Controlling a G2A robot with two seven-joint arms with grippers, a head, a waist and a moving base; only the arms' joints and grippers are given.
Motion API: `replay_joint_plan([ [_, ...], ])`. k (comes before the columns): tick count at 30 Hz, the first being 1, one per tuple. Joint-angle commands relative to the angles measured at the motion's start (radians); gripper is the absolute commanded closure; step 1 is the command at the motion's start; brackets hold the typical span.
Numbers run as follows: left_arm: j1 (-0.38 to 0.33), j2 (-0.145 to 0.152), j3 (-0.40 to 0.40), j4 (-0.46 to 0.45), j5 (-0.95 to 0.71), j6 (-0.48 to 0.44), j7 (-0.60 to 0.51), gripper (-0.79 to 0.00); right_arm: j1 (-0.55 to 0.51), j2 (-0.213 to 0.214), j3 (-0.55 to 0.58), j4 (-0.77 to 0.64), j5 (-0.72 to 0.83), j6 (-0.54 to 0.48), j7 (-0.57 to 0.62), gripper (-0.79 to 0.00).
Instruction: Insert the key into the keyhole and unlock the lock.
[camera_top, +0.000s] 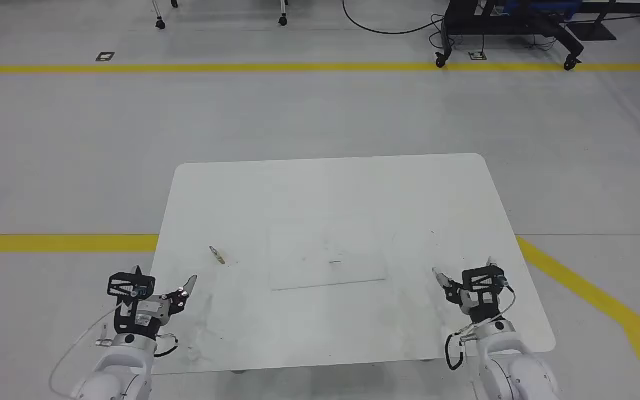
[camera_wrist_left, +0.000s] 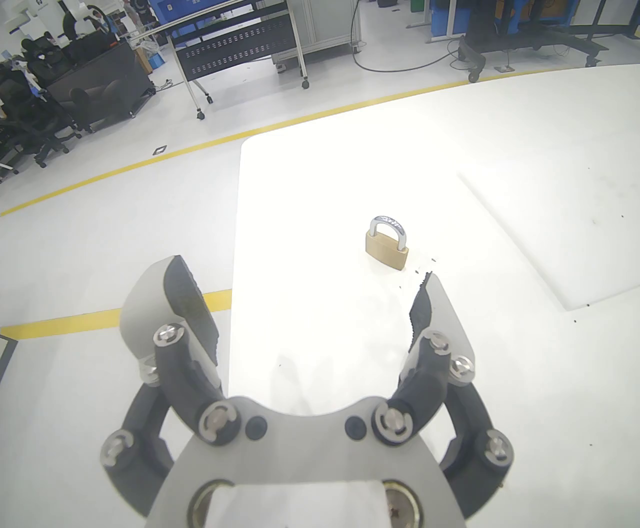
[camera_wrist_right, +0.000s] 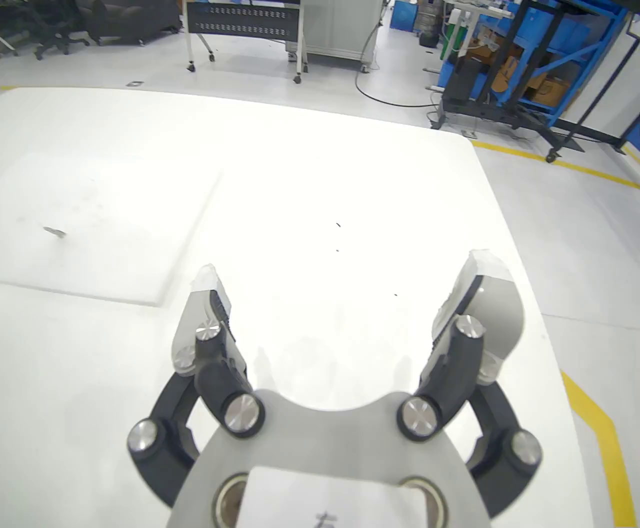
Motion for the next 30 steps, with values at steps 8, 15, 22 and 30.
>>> replay_joint_plan([
  [8, 0.0, 0.0, 0.0, 0.0, 0.0, 0.0, 0.0, -0.785, 0.171, 0.008, -0.17, -0.041, -0.111, -0.386, 0.13, -0.785],
  [15, 0.0, 0.0, 0.0, 0.0, 0.0, 0.0, 0.0, -0.785, 0.312, 0.007, -0.297, 0.008, -0.184, -0.581, 0.21, -0.785],
  [22, 0.0, 0.0, 0.0, 0.0, 0.0, 0.0, 0.0, -0.785, 0.451, -0.01, -0.395, 0.138, -0.136, -0.606, 0.345, -0.745],
  [30, 0.0, 0.0, 0.0, 0.0, 0.0, 0.0, 0.0, -0.785, 0.564, -0.034, -0.483, 0.237, -0.135, -0.513, 0.447, -0.665],
])
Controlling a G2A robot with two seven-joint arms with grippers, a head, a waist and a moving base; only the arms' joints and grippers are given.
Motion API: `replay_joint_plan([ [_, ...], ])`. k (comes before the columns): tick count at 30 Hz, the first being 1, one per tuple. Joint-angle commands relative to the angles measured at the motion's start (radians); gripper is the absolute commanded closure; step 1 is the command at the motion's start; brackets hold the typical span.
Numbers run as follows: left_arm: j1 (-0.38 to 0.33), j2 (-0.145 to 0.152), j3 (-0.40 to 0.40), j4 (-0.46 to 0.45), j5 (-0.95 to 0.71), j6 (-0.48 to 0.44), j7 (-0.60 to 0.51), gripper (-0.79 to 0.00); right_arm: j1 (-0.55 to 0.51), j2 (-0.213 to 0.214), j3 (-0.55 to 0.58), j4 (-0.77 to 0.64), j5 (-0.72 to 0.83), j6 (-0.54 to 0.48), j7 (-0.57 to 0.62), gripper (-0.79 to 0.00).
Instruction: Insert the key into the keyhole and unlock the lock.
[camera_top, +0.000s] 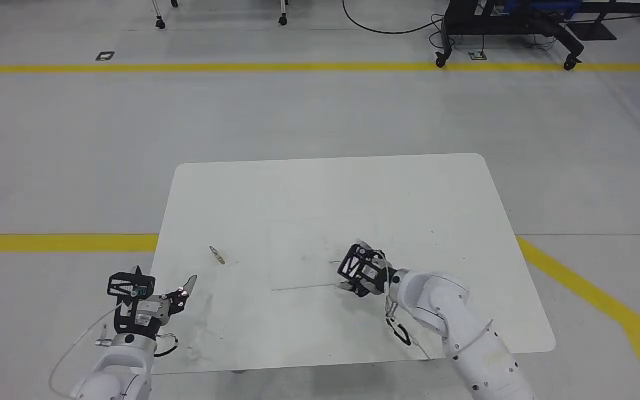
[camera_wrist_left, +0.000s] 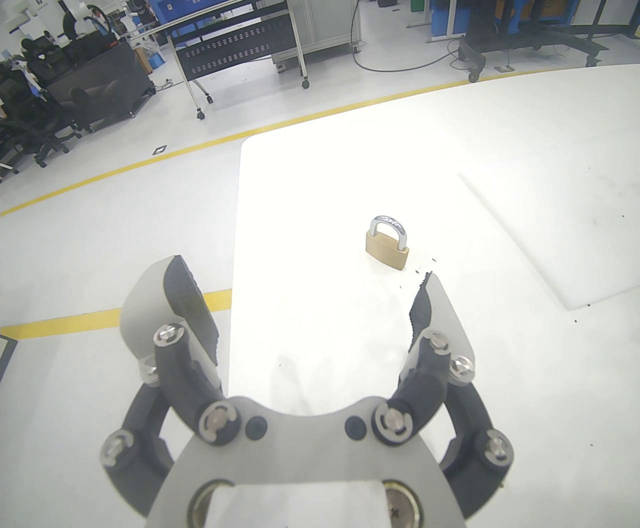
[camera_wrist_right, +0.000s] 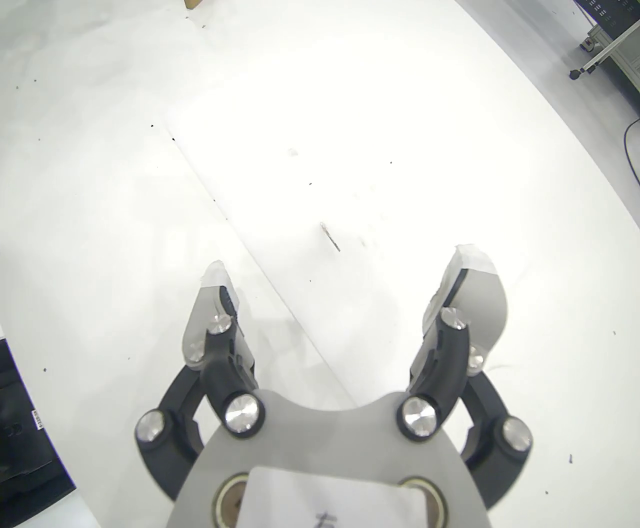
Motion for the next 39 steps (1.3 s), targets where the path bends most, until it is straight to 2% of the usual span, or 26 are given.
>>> replay_joint_plan([
  [1, 0.0, 0.0, 0.0, 0.0, 0.0, 0.0, 0.0, -0.785, 0.017, -0.003, -0.013, 0.013, -0.003, 0.001, 0.007, -0.65],
  [5, 0.0, 0.0, 0.0, 0.0, 0.0, 0.0, 0.0, -0.785, 0.06, -0.015, -0.046, 0.058, 0.034, 0.017, 0.032, -0.619],
  [10, 0.0, 0.0, 0.0, 0.0, 0.0, 0.0, 0.0, -0.785, 0.119, -0.034, -0.11, 0.118, 0.038, 0.034, 0.059, -0.403],
  [16, 0.0, 0.0, 0.0, 0.0, 0.0, 0.0, 0.0, -0.785, 0.169, -0.054, -0.164, 0.185, 0.057, 0.051, 0.067, -0.36],
  [20, 0.0, 0.0, 0.0, 0.0, 0.0, 0.0, 0.0, -0.785, 0.184, -0.06, -0.18, 0.206, 0.057, 0.047, 0.068, -0.28],
  [26, 0.0, 0.0, 0.0, 0.0, 0.0, 0.0, 0.0, -0.785, 0.188, -0.059, -0.172, 0.216, 0.067, 0.029, 0.057, -0.083],
  [39, 0.0, 0.0, 0.0, 0.0, 0.0, 0.0, 0.0, -0.785, 0.166, -0.049, -0.139, 0.194, 0.083, -0.007, 0.063, 0.0],
])
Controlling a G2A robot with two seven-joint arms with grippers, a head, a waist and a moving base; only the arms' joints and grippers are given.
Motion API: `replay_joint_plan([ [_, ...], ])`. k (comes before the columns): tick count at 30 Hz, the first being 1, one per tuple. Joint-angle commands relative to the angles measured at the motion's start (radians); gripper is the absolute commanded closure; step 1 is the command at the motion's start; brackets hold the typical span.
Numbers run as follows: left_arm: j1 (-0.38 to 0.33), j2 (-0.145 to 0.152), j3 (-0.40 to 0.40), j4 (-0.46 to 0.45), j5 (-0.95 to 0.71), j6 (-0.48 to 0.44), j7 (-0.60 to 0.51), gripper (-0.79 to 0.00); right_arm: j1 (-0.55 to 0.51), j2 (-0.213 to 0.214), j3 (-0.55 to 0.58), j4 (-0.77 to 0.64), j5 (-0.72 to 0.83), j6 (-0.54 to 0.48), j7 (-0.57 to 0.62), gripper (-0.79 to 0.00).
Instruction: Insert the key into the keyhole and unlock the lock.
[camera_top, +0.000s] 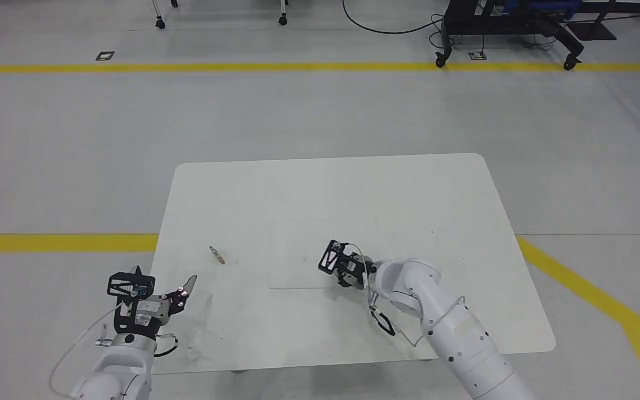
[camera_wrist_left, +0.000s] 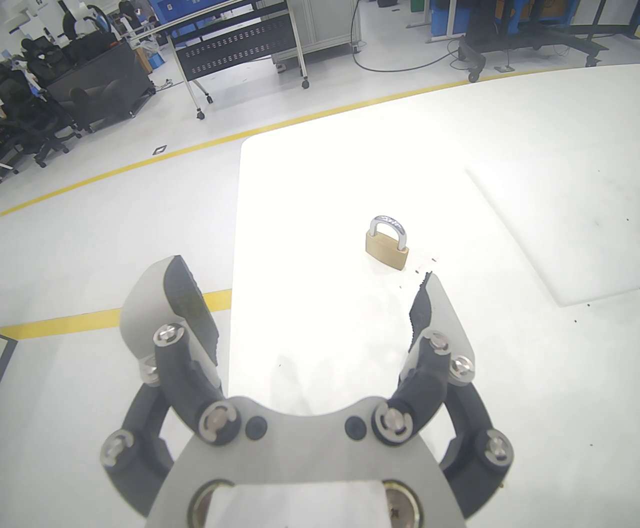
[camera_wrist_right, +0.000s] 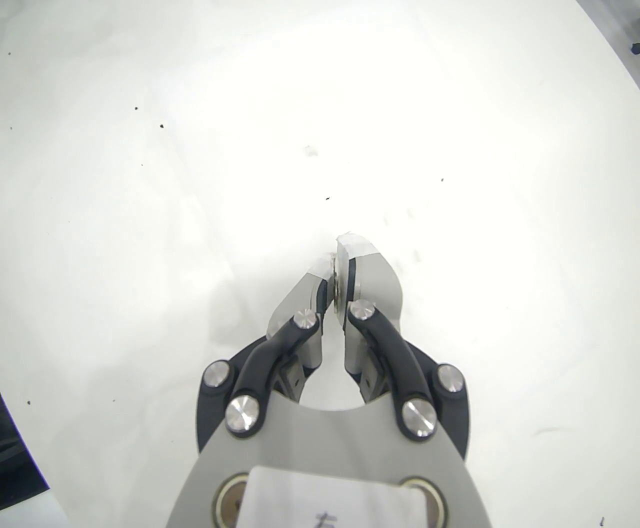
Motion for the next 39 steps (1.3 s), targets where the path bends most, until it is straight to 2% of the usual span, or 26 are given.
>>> replay_joint_plan([
  [1, 0.0, 0.0, 0.0, 0.0, 0.0, 0.0, 0.0, -0.785, -0.005, 0.002, 0.009, -0.011, 0.002, -0.004, -0.008, 0.0],
  [12, 0.0, 0.0, 0.0, 0.0, 0.0, 0.0, 0.0, -0.785, -0.081, 0.027, 0.097, -0.128, 0.026, -0.016, -0.043, 0.0],
  [16, 0.0, 0.0, 0.0, 0.0, 0.0, 0.0, 0.0, -0.785, -0.148, 0.039, 0.18, -0.169, 0.193, -0.064, -0.106, 0.0],
  [19, 0.0, 0.0, 0.0, 0.0, 0.0, 0.0, 0.0, -0.785, -0.189, 0.051, 0.249, -0.138, 0.403, -0.195, -0.147, 0.0],
  [24, 0.0, 0.0, 0.0, 0.0, 0.0, 0.0, 0.0, -0.785, -0.239, 0.07, 0.318, -0.07, 0.622, -0.365, -0.183, 0.0],
  [27, 0.0, 0.0, 0.0, 0.0, 0.0, 0.0, 0.0, -0.785, -0.247, 0.083, 0.344, -0.02, 0.758, -0.45, -0.157, 0.0],
  [30, 0.0, 0.0, 0.0, 0.0, 0.0, 0.0, 0.0, -0.785, -0.265, 0.104, 0.369, -0.035, 0.847, -0.45, -0.125, 0.0],
  [39, 0.0, 0.0, 0.0, 0.0, 0.0, 0.0, 0.0, -0.785, -0.265, 0.104, 0.369, -0.035, 0.847, -0.45, -0.125, 0.0],
])
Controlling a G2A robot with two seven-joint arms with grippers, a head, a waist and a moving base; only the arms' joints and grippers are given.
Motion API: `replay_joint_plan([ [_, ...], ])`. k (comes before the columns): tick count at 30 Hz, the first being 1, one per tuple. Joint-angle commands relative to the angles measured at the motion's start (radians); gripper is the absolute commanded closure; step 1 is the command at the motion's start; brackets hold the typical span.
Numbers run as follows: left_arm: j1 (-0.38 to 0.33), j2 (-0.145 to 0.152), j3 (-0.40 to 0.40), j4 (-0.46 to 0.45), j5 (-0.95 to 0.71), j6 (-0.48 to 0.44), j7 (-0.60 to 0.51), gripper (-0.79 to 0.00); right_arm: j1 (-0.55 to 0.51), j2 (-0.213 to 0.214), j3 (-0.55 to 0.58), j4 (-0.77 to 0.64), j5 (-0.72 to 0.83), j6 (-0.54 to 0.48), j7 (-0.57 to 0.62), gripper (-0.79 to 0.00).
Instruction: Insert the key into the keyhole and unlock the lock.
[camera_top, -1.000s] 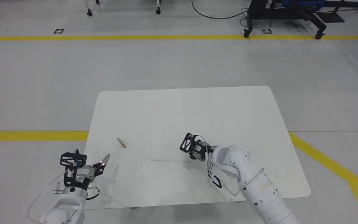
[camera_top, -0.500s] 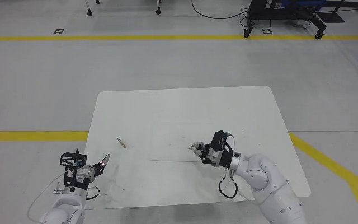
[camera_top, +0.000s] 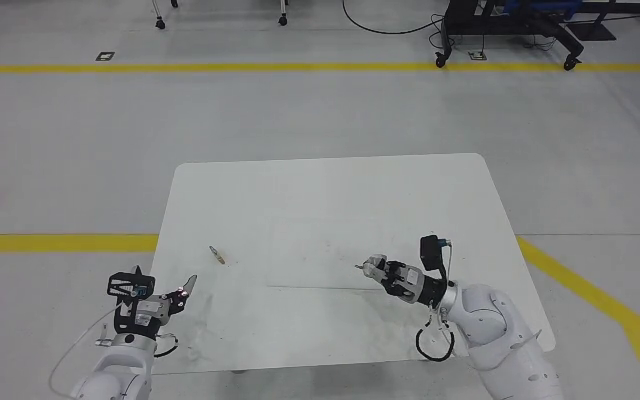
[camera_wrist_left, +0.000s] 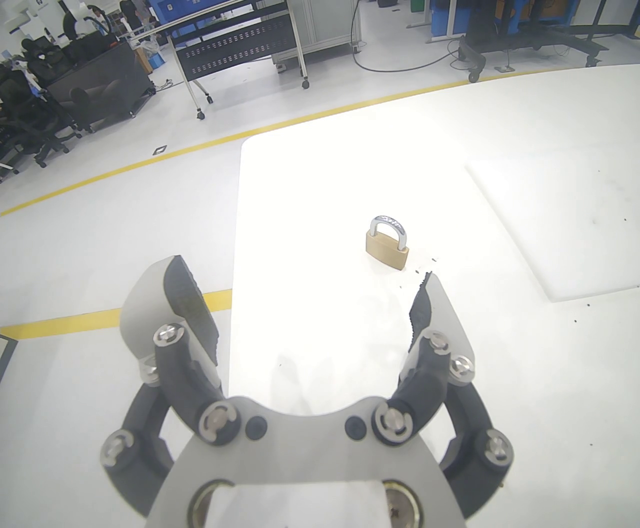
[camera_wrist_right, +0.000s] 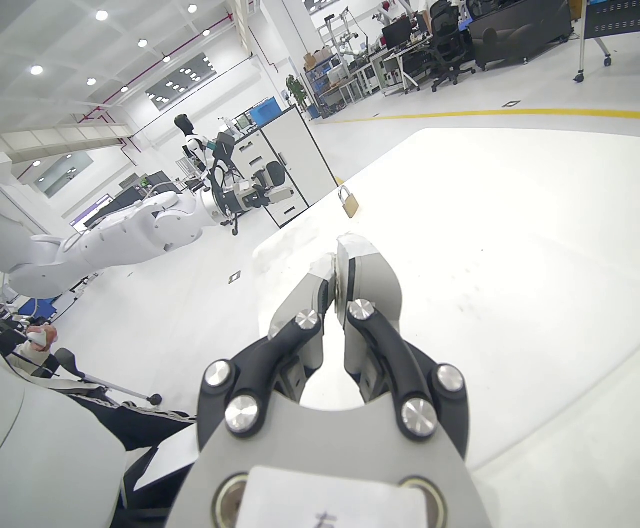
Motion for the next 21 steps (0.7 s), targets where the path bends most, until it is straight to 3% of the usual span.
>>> replay_joint_plan([
  [1, 0.0, 0.0, 0.0, 0.0, 0.0, 0.0, 0.0, -0.785, 0.0, 0.0, 0.0, 0.0, 0.0, 0.0, 0.0, 0.0],
  [5, 0.025, 0.001, -0.029, -0.098, -0.085, -0.122, 0.142, -0.785, 0.0, 0.0, 0.0, 0.0, 0.0, 0.0, 0.0, 0.0],
  [9, 0.043, 0.014, -0.071, -0.192, -0.228, -0.43, 0.129, -0.785, -0.002, 0.0, -0.002, -0.001, 0.003, 0.003, -0.003, 0.0],
  [11, 0.032, 0.026, -0.076, -0.212, -0.36, -0.661, 0.05, -0.785, -0.001, -0.003, -0.032, -0.013, 0.036, 0.013, 0.007, 0.0],
  [14, -0.036, 0.05, -0.044, -0.163, -0.631, -0.927, -0.187, -0.785, 0.031, -0.004, -0.096, -0.011, 0.151, 0.0, 0.068, 0.0],
  [16, -0.124, 0.072, 0.045, -0.086, -0.877, -1.0, -0.401, -0.785, 0.058, -0.004, -0.145, -0.007, 0.255, 0.0, 0.127, 0.0],
  [18, -0.249, 0.095, 0.148, -0.001, -1.158, -0.971, -0.637, -0.785, 0.09, -0.001, -0.182, 0.011, 0.356, 0.0, 0.193, 0.0],
  [21, -0.439, 0.121, 0.282, 0.124, -1.632, -0.828, -0.992, -0.785, 0.136, 0.003, -0.226, 0.039, 0.485, 0.016, 0.288, 0.0],
])
